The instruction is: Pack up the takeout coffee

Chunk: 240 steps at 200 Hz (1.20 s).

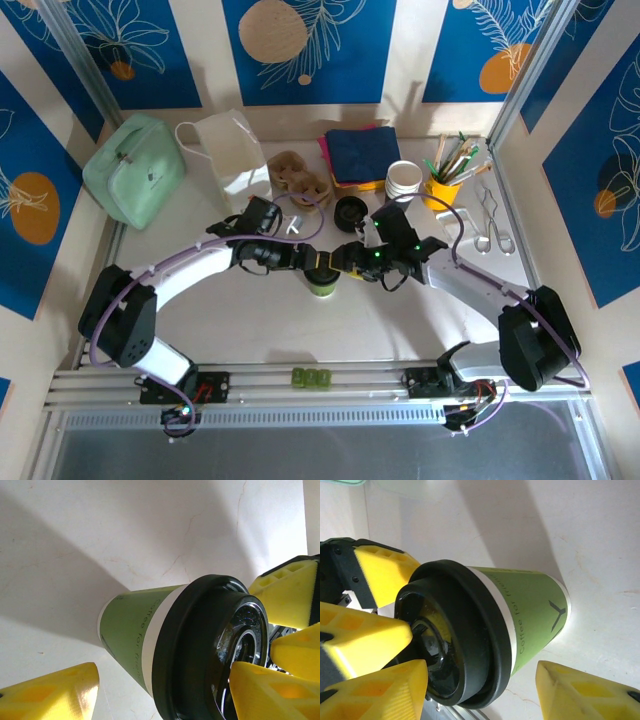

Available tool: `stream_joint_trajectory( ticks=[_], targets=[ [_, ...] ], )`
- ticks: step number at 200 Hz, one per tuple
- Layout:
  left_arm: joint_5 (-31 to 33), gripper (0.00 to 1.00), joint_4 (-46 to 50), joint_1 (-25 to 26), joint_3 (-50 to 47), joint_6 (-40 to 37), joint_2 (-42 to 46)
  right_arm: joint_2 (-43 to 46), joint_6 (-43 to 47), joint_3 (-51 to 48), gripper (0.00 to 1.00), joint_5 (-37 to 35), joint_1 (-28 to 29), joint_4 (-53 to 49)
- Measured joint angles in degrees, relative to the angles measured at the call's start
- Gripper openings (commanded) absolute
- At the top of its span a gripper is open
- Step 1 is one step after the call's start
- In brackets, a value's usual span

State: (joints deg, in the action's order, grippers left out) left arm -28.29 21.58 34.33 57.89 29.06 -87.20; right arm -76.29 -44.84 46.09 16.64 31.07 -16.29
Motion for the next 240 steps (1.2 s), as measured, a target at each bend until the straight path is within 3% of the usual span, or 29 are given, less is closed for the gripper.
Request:
stream_joint_trajectory(
  ticks=[150,240],
  targets=[
    [-1.0,0.66,-5.8,0.0,-4.0,4.4,0.1,-0.9,-0.1,-1.1,0.58,-1.6,-0.2,1.2],
    [-1.2,0.65,-7.5,0.0,-5.4,4.6,0.7,-2.4,-0.2,-2.9,0.55,2.3,-1.4,6.1]
  ],
)
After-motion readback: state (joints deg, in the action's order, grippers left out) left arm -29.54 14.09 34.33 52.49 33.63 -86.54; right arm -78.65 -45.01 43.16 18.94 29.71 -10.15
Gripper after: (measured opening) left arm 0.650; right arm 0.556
